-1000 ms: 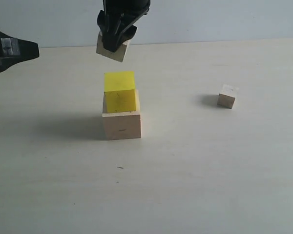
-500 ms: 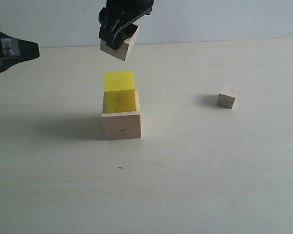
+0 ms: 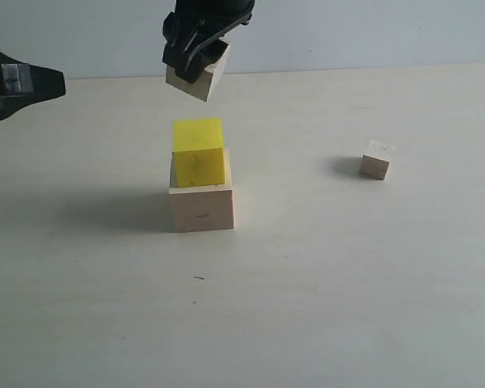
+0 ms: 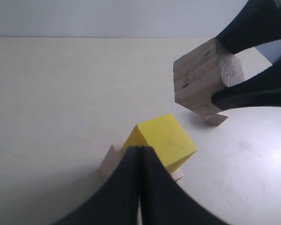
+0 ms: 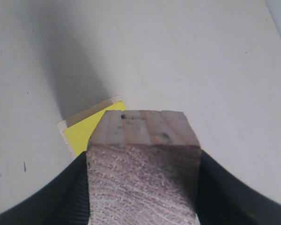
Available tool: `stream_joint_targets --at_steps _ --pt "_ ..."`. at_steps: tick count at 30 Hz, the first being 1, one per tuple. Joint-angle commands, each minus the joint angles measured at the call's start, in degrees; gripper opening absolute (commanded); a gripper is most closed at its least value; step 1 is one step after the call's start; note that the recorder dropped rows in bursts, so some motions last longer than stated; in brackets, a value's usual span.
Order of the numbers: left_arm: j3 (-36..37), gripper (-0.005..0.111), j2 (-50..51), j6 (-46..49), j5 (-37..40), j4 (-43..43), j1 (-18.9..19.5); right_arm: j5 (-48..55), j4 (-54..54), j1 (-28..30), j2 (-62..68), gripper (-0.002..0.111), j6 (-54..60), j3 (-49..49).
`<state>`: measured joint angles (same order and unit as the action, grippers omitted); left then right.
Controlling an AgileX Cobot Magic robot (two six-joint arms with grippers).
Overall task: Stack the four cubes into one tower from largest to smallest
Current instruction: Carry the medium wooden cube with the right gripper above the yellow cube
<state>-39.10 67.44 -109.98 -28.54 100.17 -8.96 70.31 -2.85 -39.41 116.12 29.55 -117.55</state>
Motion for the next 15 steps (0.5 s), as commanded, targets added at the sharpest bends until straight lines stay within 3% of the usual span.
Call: stream_joint_targets --at_steps 1,7,15 --pt "0.4 0.0 -0.4 0.3 0.3 -0.2 0.0 -0.3 -1.3 0.0 -0.1 0.0 -2.7 -0.6" --pt "0.4 0.0 -0.4 0.3 -0.3 -0.2 0.0 -0.3 -1.1 0.0 -0.1 0.0 -5.3 -0.6" --pt "0.4 0.0 -0.4 0.3 -3.7 -0.2 0.0 -0.3 -1.4 0.0 -0.1 0.0 0.3 -0.6"
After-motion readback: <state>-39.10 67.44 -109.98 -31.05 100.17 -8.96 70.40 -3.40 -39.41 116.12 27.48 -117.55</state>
